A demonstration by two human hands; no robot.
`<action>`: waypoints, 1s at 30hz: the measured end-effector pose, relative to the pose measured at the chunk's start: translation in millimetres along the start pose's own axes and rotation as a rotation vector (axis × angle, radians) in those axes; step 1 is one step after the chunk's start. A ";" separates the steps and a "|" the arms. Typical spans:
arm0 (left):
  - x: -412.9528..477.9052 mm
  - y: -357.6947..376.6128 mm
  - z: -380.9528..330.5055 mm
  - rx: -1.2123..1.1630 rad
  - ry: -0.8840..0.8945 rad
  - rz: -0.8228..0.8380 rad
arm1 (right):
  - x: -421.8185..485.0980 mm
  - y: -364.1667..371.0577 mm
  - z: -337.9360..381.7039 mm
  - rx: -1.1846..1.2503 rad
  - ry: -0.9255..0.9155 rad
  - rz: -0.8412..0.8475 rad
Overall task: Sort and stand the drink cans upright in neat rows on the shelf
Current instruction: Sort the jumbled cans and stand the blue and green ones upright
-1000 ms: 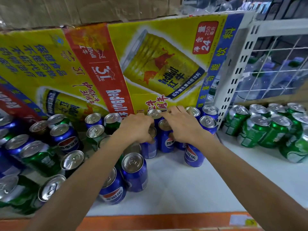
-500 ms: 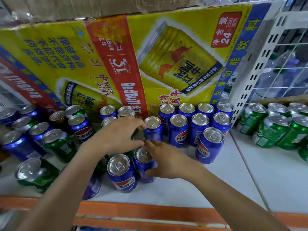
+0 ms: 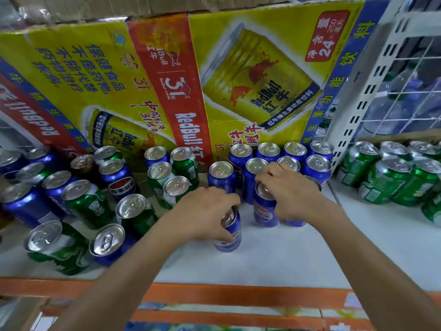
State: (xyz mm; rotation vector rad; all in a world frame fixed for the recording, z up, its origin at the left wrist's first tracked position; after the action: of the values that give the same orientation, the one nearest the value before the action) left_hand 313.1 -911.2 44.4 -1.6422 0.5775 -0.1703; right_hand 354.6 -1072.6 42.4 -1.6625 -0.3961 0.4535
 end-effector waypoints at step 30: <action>-6.7 -13.8 145.6 -0.175 -0.615 -0.056 | 88.3 16.4 126.8 0.621 -0.057 0.073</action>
State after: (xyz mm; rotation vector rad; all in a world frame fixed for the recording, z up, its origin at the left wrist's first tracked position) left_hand 374.0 -778.4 35.0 -1.7660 0.0765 0.3476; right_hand 366.3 -922.2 5.1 -1.0640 -0.2046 0.6077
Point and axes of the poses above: each hand's wrist, its own x-axis towards the middle knuckle, its own y-axis out of the palm, z = x × y, the point moved 3 cm from there along x, towards the middle knuckle, and after that the axes turned 5 degrees about -x, right-handed, at the moved point
